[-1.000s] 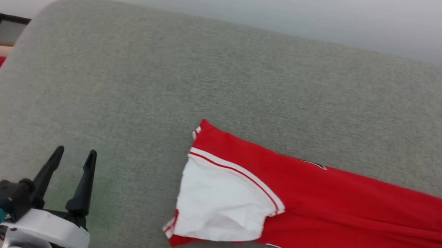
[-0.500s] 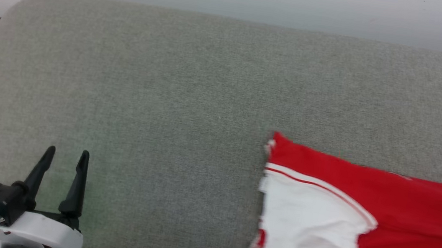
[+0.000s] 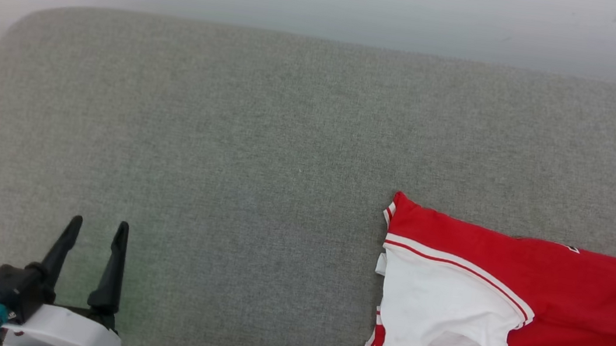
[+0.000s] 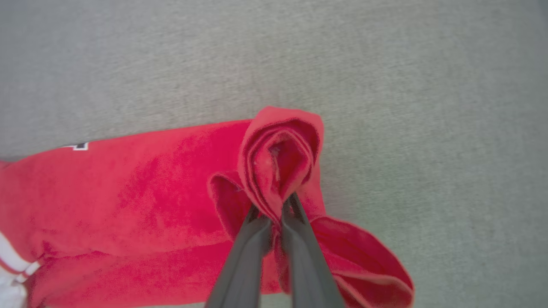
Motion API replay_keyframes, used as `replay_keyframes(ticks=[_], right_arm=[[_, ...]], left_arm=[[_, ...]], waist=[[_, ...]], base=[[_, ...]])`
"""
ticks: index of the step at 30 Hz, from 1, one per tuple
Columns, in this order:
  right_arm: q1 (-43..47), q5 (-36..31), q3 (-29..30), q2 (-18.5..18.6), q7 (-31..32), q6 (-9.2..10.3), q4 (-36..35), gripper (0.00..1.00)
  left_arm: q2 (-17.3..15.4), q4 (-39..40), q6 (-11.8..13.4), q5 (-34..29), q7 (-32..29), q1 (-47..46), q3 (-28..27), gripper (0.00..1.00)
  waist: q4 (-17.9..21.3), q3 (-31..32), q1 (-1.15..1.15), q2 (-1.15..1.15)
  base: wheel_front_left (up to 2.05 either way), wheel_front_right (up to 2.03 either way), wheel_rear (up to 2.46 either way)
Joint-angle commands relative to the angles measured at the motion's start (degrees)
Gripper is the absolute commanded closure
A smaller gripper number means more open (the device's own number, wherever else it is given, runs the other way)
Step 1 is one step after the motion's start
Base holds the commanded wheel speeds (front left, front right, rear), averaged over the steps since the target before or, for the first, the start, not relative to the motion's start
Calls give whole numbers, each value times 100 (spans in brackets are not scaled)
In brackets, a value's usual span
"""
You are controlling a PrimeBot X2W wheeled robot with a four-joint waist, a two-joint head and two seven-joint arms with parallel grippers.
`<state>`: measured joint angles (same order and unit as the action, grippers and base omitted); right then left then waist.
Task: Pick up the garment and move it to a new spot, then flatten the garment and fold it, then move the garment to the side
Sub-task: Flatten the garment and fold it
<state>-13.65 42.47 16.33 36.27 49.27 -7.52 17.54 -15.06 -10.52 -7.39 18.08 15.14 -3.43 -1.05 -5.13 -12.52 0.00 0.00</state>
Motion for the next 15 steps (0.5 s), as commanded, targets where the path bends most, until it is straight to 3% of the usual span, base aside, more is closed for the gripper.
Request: replay_keyframes(ticks=[1, 10, 15], right_arm=[[79, 105, -121, -23, 17, 7, -141, 100], [307, 511, -1148, -278, 345, 6, -1610, 100], [186, 596, -1768, -602, 529, 6, -2288, 100]], left_arm=[[17, -25, -11, -32, -4, 59, 13, 0], [62, -108, -12, 12, -4, 134, 69, 0], [79, -131, -12, 25, -4, 161, 141, 0]], waist=[[-11, 56, 0, 0], [-110, 281, 0, 0], [-219, 360, 0, 0]], base=[[0, 0, 0], [0, 0, 0], [0, 0, 0]])
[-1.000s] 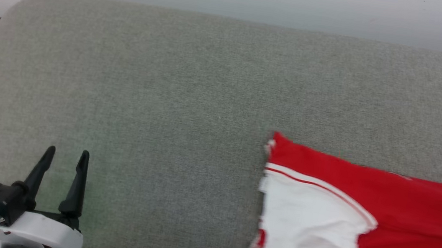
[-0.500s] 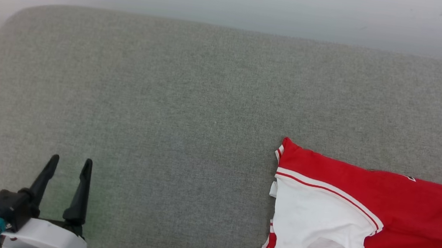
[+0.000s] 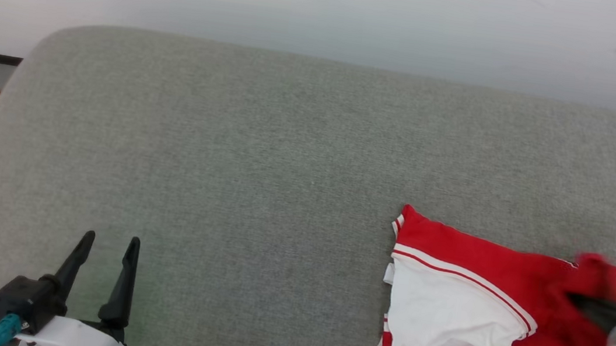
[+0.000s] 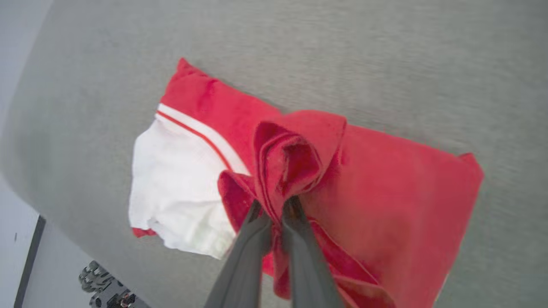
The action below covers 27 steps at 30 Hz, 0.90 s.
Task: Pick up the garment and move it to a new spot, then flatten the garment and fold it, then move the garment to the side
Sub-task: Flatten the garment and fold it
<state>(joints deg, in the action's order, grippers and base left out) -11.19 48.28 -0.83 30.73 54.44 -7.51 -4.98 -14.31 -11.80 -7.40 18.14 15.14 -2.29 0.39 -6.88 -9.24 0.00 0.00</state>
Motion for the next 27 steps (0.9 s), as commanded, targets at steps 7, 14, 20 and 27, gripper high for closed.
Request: replay_keyframes(ticks=[7, 14, 20, 27], right_arm=[[-415, 24, -903, -551, 109, 5, -392, 100], [-855, -91, -1594, -941, -101, 4, 0, 100], [-1099, -149, -1936, -1126, -390, 4, 550, 100], [-1254, -97, -2299, -1095, -799, 5, 1073, 100]], left_arm=[[24, -22, -11, 38, -4, 22, 95, 0], [60, -46, -11, 53, -4, -112, 234, 0], [102, -84, -11, 65, -4, -184, 318, 0], [121, -126, -11, 106, -4, -237, 369, 0]], waist=[[-242, 84, 0, 0], [-473, 38, 0, 0], [-583, -7, 0, 0], [-635, -28, 0, 0]], base=[[0, 0, 0], [0, 0, 0], [0, 0, 0], [0, 0, 0]])
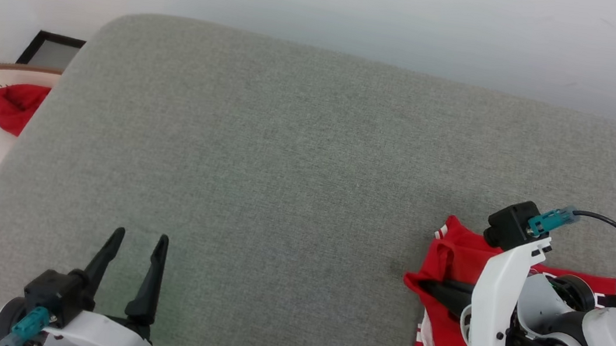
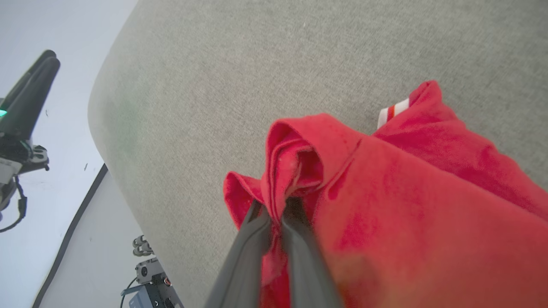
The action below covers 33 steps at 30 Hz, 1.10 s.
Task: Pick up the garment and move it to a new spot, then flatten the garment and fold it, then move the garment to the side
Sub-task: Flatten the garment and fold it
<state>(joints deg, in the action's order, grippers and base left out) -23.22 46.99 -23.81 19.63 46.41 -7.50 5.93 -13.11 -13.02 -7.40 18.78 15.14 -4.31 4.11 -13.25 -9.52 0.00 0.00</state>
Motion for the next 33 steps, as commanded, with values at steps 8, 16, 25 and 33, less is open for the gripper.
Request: replay_keyframes(ticks=[8, 16, 25, 33], right_arm=[[-146, 204, -183, 22, -562, 4, 218, 0], [117, 366, 10, 451, -1226, 4, 240, 0], [593, 83, 581, 1005, -2773, 3, 475, 0], [1069, -237, 697, 1103, -4276, 4, 637, 0]], left_arm=[[6, -105, -11, 89, -4, 25, -44, 0], [-87, -202, -11, 169, -4, 173, -62, 0], [-167, -357, -11, 250, -4, 287, -14, 0], [-274, -451, -12, 327, -4, 358, 0, 0]], waist=[[169, 140, 0, 0], [430, 430, 0, 0], [750, 713, 0, 0], [900, 921, 0, 0]], base=[[0, 0, 0], [0, 0, 0], [0, 0, 0], [0, 0, 0]])
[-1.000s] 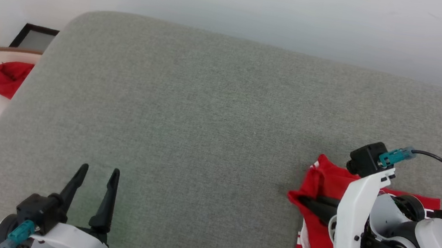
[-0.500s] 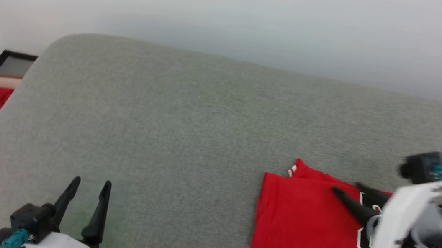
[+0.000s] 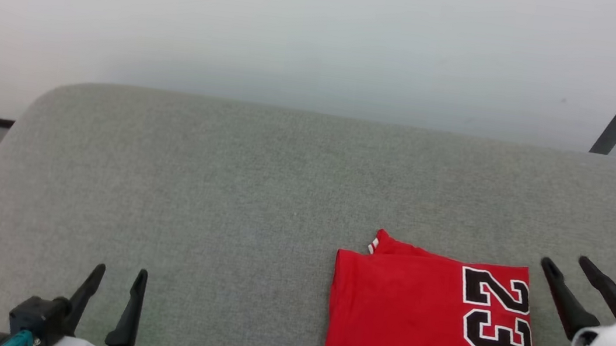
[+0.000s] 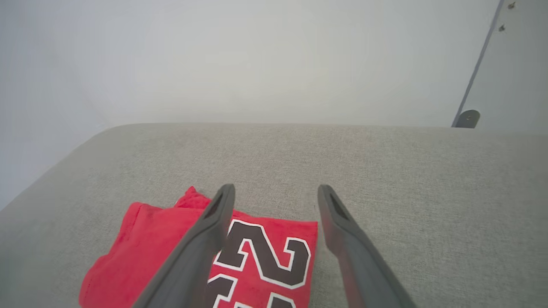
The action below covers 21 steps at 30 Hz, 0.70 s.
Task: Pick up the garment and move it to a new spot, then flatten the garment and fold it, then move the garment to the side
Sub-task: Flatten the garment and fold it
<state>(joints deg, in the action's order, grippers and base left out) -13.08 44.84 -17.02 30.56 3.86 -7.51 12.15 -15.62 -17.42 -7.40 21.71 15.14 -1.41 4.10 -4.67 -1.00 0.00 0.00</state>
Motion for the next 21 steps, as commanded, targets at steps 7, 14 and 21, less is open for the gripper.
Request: replay_keyframes(ticks=[7, 14, 21], right_arm=[[635, -418, 219, -73, -994, 5, 147, 0], [1179, -750, 718, -427, -1380, 5, -52, 0], [1719, -1102, 1208, -660, -1344, 5, -542, 0]], left_arm=[[-30, 58, -10, 58, -4, 208, -1, 0], [-4, 373, 79, 80, -4, 595, -101, 0], [-115, 799, 188, 34, -48, 967, -140, 0]], waist=[[-12, 252, 0, 0], [-27, 401, 0, 0], [-52, 506, 0, 0]], base=[[0, 0, 0], [0, 0, 0], [0, 0, 0]])
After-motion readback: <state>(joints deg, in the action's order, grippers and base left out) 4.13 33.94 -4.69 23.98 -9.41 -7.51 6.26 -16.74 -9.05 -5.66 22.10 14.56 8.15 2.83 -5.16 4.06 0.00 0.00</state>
